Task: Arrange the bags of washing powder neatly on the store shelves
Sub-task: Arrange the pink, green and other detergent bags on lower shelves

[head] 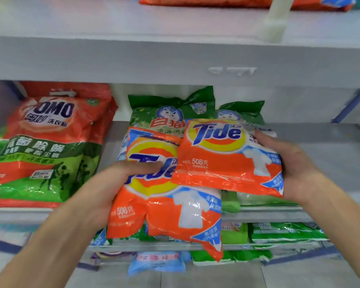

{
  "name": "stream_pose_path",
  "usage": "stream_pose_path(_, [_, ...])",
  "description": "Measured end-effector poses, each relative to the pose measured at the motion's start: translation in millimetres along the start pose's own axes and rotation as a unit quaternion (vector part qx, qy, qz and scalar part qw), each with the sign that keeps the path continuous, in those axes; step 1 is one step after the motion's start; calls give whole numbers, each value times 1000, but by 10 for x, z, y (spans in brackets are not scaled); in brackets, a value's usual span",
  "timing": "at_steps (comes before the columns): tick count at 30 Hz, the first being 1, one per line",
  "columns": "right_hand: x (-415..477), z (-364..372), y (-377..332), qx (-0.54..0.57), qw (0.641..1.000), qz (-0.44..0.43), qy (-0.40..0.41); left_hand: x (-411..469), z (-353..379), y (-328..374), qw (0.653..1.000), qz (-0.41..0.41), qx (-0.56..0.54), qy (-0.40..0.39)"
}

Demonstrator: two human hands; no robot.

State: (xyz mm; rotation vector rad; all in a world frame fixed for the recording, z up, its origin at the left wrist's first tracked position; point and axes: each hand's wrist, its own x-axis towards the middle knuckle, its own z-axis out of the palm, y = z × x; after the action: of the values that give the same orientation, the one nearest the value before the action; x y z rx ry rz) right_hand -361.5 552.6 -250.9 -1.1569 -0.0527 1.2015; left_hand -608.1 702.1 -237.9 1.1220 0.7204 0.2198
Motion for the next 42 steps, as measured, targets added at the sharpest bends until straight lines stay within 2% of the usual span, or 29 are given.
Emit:
stream_pose_path(3, [-88, -54, 132, 9, 1000, -9, 7, -61, -86, -159, 996, -25, -69, 46])
stream_pose_path(6, [-278, -39, 340, 36, 999, 24, -26, -248, -79, -180, 984, -53, -115, 124])
stream_pose_path(8, [-438, -39, 465, 50, 997, 40, -53, -466, -44, -209, 973, -62, -185, 121])
stream_pose_path(14, [-965, 236, 549, 74, 992, 49, -90, -930, -113, -203, 962, -19, -237, 134])
stream_pose_path(22, [-1767, 634, 482, 51, 996, 35, -63, -1852, 32, 15, 951, 59, -250, 170])
stream_pose_path(29, [-2512, 845, 167, 27, 993, 3, -113, -2531, 150, 496, 933, 120, -281, 190])
stream_pose_path(35, [-2759, 1079, -267, 0, 995, -54, -89, -2685, 266, 911, 923, 201, -271, 185])
stream_pose_path(42, [-2725, 1361, -559, 41, 988, -111, -99, -2521, 141, 1363, 929, 194, -270, 163])
